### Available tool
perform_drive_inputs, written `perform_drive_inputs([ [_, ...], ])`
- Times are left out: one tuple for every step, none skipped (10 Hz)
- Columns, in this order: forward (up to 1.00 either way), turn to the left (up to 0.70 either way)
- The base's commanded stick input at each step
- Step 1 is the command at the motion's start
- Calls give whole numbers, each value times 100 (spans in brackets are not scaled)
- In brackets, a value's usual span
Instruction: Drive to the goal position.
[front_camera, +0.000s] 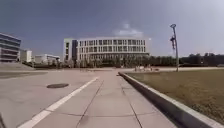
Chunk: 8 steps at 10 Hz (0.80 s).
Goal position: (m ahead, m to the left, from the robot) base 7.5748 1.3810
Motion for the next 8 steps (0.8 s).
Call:
perform_drive_inputs([
  [4,0],
  [4,0],
  [4,0],
  [4,0],
  [4,0],
  [4,0],
  [5,0],
  [4,0],
])
